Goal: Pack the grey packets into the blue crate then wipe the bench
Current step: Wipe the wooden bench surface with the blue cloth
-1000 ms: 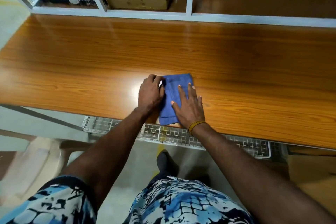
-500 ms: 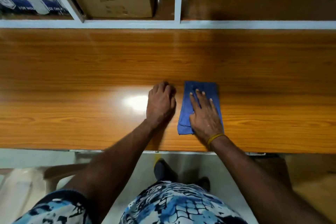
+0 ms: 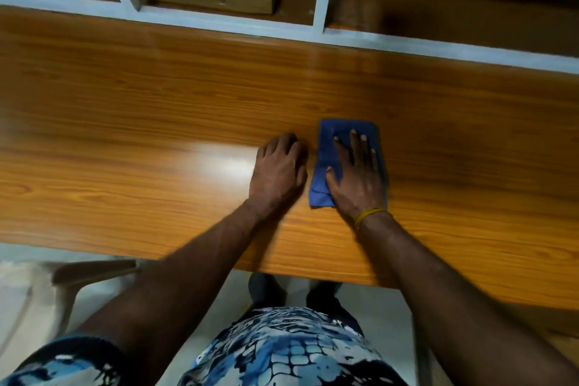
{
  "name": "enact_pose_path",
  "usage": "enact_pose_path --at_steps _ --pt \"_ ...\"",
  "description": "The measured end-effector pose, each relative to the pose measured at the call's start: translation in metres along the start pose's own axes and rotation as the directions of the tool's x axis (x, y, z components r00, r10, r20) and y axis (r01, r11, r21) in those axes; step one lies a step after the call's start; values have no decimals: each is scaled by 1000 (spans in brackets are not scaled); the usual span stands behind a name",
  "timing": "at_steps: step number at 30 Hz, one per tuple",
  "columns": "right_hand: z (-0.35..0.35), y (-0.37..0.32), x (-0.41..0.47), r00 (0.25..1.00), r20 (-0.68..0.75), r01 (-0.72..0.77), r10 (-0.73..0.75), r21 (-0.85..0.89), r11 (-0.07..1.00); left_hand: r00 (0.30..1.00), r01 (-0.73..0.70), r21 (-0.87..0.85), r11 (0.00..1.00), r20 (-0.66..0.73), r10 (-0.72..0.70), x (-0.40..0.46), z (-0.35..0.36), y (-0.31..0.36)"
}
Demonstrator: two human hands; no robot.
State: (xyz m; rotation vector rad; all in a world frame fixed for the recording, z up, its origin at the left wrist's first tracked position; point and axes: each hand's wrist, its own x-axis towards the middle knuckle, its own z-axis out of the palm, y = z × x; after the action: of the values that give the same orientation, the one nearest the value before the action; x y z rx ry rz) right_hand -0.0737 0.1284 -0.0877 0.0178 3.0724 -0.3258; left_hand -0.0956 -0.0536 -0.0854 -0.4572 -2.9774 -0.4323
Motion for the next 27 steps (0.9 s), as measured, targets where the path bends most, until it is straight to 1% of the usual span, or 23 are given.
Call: enact_pose_path --at_steps 4,7,10,14,17,20,22,24,27 --pt "-6 15 32 990 32 137 -137 -7 991 999 50 15 999 -17 -49 10 0 8" --pt "-12 26 64 963 41 266 -265 -20 964 994 108 36 994 -17 -107 15 2 14" --pt "-15 36 101 925 69 377 -374 -32 926 990 142 62 988 -8 -142 23 2 22" --pt "-17 45 149 854 116 515 -507 -50 856 993 118 53 992 9 -118 29 2 28" --pt "-22 50 181 804 172 584 -570 -43 811 994 104 55 993 14 -105 31 3 30" --pt "-25 53 206 773 195 621 -603 -43 783 996 85 69 994 -1 -86 33 6 29" --pt "-26 55 217 771 193 625 -607 -42 780 997 80 80 994 0 -80 34 7 26" --pt "-26 55 224 798 166 593 -580 -46 804 996 87 99 991 4 -88 33 9 25" --pt "-26 51 227 869 139 487 -475 -66 871 996 95 101 990 -15 -94 32 8 30"
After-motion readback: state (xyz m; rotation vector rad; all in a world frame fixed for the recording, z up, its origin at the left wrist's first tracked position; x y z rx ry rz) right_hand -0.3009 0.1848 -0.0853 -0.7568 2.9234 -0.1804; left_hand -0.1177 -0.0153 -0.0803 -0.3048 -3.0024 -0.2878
